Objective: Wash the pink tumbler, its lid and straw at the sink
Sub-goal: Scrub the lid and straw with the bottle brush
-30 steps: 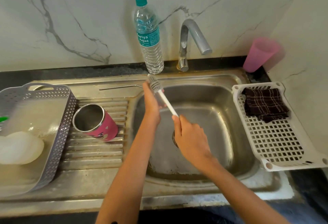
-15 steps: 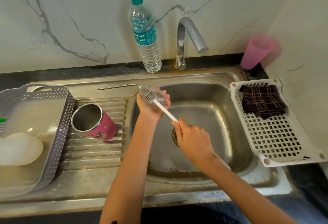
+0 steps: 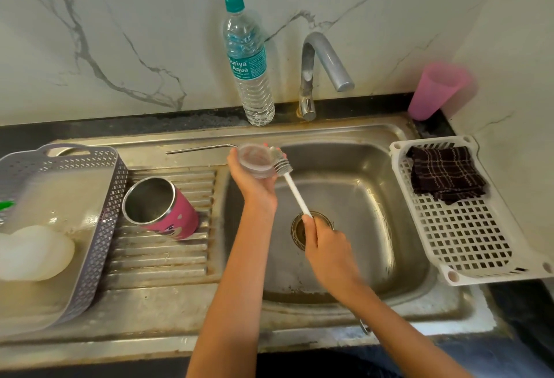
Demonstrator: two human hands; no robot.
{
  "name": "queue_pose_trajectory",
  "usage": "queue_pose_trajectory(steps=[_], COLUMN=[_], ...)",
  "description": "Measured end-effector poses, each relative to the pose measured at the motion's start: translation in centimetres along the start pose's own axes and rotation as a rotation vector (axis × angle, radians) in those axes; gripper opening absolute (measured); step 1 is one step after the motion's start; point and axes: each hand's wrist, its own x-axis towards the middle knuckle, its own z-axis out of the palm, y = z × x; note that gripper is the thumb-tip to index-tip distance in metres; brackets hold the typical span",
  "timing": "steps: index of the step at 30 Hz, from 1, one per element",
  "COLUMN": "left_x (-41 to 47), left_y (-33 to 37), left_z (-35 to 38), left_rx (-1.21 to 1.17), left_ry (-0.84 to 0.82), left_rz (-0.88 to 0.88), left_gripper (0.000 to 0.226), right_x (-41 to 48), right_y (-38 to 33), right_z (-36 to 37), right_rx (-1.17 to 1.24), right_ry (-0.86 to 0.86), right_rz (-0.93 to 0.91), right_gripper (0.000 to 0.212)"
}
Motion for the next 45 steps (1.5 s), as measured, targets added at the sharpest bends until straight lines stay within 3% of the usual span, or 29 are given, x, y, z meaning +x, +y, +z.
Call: queue_pose_trajectory(steps=[3, 8, 12, 19, 25, 34, 41, 45], left_x=[-0.5, 0.3, -0.5, 0.7, 0.9, 0.3, -0.1, -0.4], left_y=[-0.3, 1.0, -0.1, 2.3, 3.3, 3.6, 3.1, 3.3], left_z=[0.2, 0.2, -0.8, -1.6, -2.1, -2.5, -2.4, -2.5], left_rx=[0.123, 0.072, 0.149, 0.144, 0.192, 0.232, 0.253, 0.316], left_ry=[-0.013, -0.016, -0.061, -0.118, -0.172, -0.281, -0.114, -0.201], left_rz=[0.109, 0.17, 0.146, 0.039, -0.06, -0.195, -0.195, -0.206], left_gripper=[0.056, 0.053, 0.051, 0.06, 0.059, 0.054, 0.069, 0.062], right_x=[1.4, 0.1, 2.3, 1.1, 2.7, 3.4, 2.9, 2.8], right_y=[-0.8, -1.6, -2.2, -0.3, 0.7, 1.9, 2.0, 1.8], right_z=[-0.9, -1.5, -2.6, -2.3, -2.0, -2.7, -2.4, -3.2], right_rx=[0.18, 0.406, 0.506, 0.302, 0.151, 0.054, -0.029, -0.051], right_ry=[-0.046, -0.23, -0.203, -0.239, -0.124, -0.021, 0.015, 0.011], right_rz=[0.094, 0.194, 0.244, 0.123, -0.004, -0.036, -0.077, -0.084], right_gripper=[0.047, 0.045, 0.042, 0.049, 0.048, 0.049, 0.048, 0.047])
